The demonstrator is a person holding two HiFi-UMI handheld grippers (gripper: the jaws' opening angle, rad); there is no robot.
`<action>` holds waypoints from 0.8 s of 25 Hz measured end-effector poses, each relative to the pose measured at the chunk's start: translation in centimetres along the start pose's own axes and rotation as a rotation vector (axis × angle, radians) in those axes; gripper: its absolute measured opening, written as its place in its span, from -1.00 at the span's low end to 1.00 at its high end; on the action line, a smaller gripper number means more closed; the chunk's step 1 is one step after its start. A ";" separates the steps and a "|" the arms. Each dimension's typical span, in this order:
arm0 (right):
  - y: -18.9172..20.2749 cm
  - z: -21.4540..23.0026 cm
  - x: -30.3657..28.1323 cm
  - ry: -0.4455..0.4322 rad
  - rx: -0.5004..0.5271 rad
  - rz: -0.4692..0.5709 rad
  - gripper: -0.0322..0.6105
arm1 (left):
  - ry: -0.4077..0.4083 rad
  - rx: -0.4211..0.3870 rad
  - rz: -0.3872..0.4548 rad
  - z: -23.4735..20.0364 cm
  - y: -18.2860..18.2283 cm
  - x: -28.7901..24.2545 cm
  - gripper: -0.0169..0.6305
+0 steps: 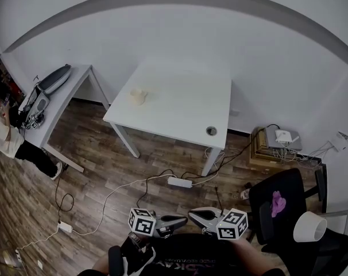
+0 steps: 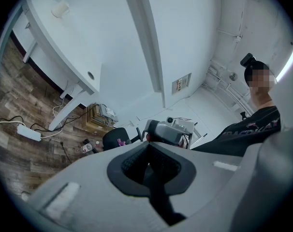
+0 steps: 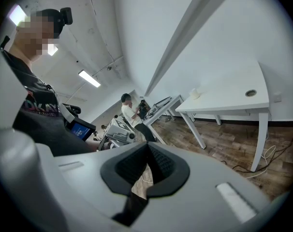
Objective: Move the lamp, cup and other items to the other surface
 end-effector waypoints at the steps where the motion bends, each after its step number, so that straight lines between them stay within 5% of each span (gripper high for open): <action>1: 0.0 0.0 0.1 0.001 -0.001 0.000 -0.89 | 0.003 0.000 -0.001 0.0 0.1 -0.1 -0.96; 20: -0.1 0.9 1.0 0.014 -0.022 0.020 -0.89 | 0.023 0.004 -0.037 -0.1 -0.3 -1.5 -0.96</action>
Point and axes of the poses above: the fingertips, and each gripper's own axes: x backward along the fingers, z to its right, y out of its underside, the point moved 6 cm from there along x, backward along the fingers, and after that the axes turned 2 degrees about -x, right-handed, at the moved point
